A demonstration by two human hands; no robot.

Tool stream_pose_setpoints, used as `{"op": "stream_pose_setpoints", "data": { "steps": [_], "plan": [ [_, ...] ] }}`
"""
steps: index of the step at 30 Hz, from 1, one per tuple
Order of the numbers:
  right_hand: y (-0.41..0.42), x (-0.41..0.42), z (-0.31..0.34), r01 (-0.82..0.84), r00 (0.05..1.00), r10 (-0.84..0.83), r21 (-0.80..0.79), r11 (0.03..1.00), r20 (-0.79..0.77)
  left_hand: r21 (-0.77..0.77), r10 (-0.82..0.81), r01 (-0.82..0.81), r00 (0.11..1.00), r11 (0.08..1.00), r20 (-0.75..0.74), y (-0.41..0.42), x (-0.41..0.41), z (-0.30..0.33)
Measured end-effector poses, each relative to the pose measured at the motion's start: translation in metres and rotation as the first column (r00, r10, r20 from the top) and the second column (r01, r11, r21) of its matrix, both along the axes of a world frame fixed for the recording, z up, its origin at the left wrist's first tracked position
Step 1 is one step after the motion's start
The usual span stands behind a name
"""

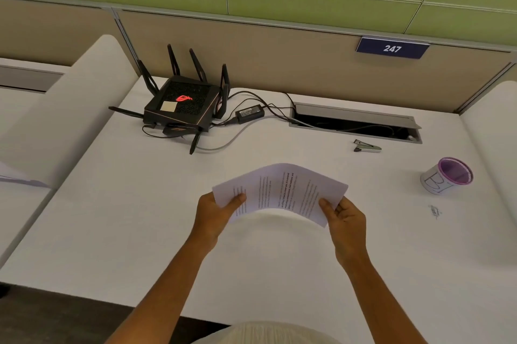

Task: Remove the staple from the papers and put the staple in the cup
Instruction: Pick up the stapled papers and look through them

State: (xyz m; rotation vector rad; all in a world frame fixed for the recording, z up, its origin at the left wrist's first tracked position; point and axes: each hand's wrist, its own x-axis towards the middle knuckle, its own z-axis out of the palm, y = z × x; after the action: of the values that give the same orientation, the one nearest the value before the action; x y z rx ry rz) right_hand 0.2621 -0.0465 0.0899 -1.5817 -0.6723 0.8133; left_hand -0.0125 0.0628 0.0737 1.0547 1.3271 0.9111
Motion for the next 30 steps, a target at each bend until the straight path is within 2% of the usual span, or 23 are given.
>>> {"op": "stream_pose_setpoints", "data": {
  "steps": [5,11,17,23,25,27,30],
  "plan": [
    [-0.009,-0.007,-0.023,0.041,0.998,-0.046,-0.112,0.993,-0.042,-0.042,-0.038,0.038,0.999,0.998,-0.005,-0.017,0.008,-0.011],
    [-0.005,0.0,-0.021,0.06,0.998,-0.063,-0.098,0.993,-0.022,-0.047,-0.006,0.007,1.0,0.999,0.021,-0.013,0.012,-0.007],
    [-0.009,-0.001,-0.033,0.037,0.999,-0.043,-0.165,0.986,-0.033,-0.098,-0.009,0.006,0.999,0.995,-0.034,-0.025,0.012,-0.015],
    [0.002,0.021,-0.011,-0.121,0.993,0.117,-0.202,0.972,-0.032,-0.107,-0.023,0.014,0.997,0.994,-0.08,-0.017,0.001,-0.009],
    [0.006,0.03,-0.005,-0.204,0.977,0.185,-0.215,0.955,-0.104,-0.12,-0.006,-0.001,0.998,0.993,-0.059,-0.016,-0.004,-0.01],
    [0.006,0.037,-0.002,-0.274,0.942,0.224,-0.187,0.944,-0.249,-0.151,0.045,-0.048,0.999,0.987,-0.022,-0.017,-0.008,-0.011],
    [0.005,0.035,-0.005,-0.292,0.834,0.228,-0.051,0.955,-0.502,-0.217,0.141,-0.117,0.985,0.969,0.098,-0.023,-0.01,-0.011]
  ]
}}
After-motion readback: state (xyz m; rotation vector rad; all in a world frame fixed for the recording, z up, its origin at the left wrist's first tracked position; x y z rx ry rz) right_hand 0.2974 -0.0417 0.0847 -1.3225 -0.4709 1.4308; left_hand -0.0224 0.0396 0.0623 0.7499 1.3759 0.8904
